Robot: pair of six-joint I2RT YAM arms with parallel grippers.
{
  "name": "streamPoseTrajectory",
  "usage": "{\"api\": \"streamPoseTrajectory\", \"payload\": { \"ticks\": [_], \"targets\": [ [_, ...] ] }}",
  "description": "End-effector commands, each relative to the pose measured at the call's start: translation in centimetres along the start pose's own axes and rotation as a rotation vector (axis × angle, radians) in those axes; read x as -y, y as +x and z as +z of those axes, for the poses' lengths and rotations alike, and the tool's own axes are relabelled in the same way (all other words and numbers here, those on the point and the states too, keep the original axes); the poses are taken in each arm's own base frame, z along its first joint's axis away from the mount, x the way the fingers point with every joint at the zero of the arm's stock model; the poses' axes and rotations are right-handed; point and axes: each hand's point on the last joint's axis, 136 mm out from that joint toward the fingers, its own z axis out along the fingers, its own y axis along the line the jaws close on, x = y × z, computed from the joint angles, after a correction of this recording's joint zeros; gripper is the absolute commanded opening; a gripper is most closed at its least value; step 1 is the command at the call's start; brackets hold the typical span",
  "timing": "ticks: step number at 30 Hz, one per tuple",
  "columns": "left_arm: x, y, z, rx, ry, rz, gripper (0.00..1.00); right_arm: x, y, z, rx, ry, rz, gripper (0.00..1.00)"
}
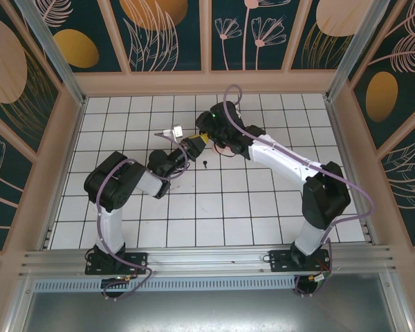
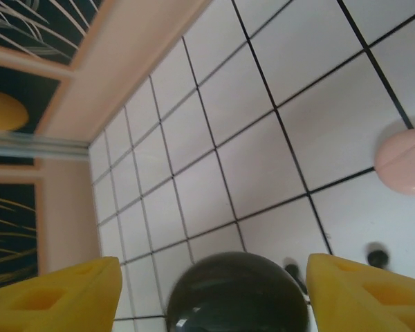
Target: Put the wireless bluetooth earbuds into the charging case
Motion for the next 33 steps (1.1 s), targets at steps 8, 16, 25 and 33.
{"api": "streamPoseTrajectory", "payload": {
  "ticks": [8,16,25,33],
  "targets": [
    [4.7,-1.6,-1.7,-0.019,0.173,0.055,0.00,0.4,-6.3,-7.9,0.148,-0.164,-0.149,0.73],
    [5.9,-0.2,-2.2,-0.283,0.232,0.153,0.00,2.8,-2.8,-11.5,0.015,-0.408,-0.568,0.72],
    [8.1,0.7,-2.3,-0.469,0.282,0.229,0.00,2.0,1.5,-12.3,-0.154,-0.603,-0.780,0.71],
    [8.8,0.4,-2.2,-0.492,0.292,0.251,0.00,1.0,3.1,-11.5,-0.205,-0.641,-0.806,0.69]
  ]
}}
